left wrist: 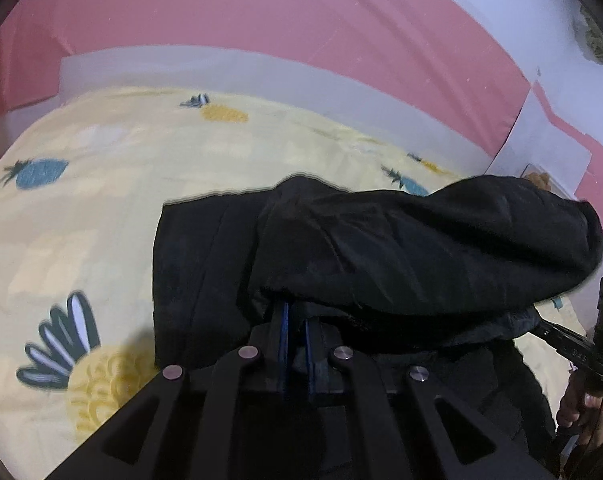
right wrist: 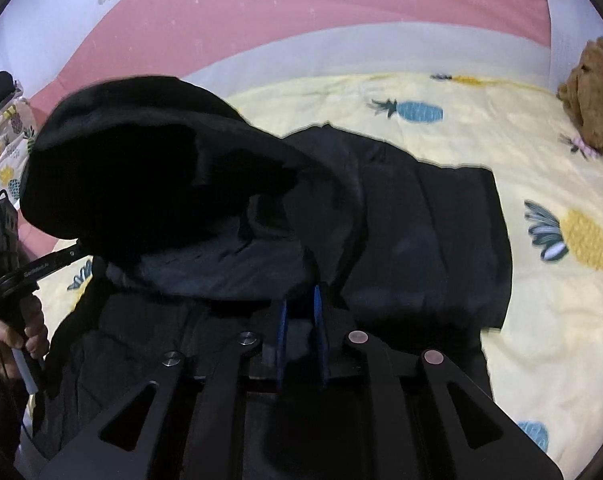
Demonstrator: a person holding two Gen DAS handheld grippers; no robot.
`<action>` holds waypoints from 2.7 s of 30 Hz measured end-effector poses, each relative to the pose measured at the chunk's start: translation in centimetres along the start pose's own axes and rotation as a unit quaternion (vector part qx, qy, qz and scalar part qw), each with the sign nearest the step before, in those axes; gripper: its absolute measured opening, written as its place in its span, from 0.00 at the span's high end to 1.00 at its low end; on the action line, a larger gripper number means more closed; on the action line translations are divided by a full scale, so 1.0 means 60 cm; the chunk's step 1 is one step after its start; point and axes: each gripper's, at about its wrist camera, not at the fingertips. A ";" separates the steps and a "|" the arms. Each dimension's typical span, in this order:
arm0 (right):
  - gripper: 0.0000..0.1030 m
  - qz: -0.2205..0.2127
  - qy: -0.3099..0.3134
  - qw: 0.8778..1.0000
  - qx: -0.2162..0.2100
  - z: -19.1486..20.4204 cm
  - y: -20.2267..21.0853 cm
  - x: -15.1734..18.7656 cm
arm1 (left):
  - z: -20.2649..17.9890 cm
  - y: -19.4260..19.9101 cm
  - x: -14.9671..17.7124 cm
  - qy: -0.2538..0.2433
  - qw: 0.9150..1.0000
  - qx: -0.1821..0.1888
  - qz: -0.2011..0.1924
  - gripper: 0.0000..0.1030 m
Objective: Fold large clothes
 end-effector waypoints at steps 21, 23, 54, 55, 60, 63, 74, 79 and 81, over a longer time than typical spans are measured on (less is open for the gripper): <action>0.89 -0.004 -0.160 0.977 -0.141 0.014 -0.032 -0.066 | -0.093 0.045 -0.036 0.005 0.996 0.074 -0.040 0.40; 0.98 0.014 -0.158 0.980 -0.124 0.018 -0.045 -0.045 | -0.095 0.027 -0.031 -0.002 0.997 0.063 -0.035 0.40; 0.81 -0.039 -0.087 0.995 -0.009 0.040 0.020 -0.044 | -0.069 0.018 -0.037 -0.008 0.999 -0.004 -0.053 0.42; 0.78 -0.058 -0.082 0.995 -0.003 0.037 0.032 -0.063 | -0.072 0.014 -0.040 -0.010 0.998 -0.004 -0.055 0.42; 0.75 -0.041 -0.043 0.998 0.032 0.023 -0.029 -0.116 | -0.083 -0.040 -0.034 -0.029 0.999 -0.024 -0.027 0.42; 0.77 0.019 -0.056 0.998 0.035 -0.017 -0.094 -0.083 | -0.060 -0.076 -0.014 -0.030 0.998 -0.049 -0.008 0.43; 0.77 -0.067 -0.039 0.997 0.025 0.026 0.004 -0.046 | -0.050 -0.034 0.013 -0.033 0.999 -0.039 -0.018 0.46; 0.77 -0.039 0.008 0.998 -0.040 0.101 -0.014 -0.021 | -0.081 0.009 0.034 -0.049 0.998 0.018 -0.028 0.46; 0.77 0.008 0.017 0.999 -0.038 0.117 -0.068 -0.002 | -0.089 -0.024 0.053 -0.065 0.998 0.004 0.004 0.46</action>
Point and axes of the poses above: each gripper's, at about its wrist camera, not at the fingertips, and y roughly against the way its jaws point, z to its left, x to its underside, and after that the axes turned 4 degrees about y, right-handed
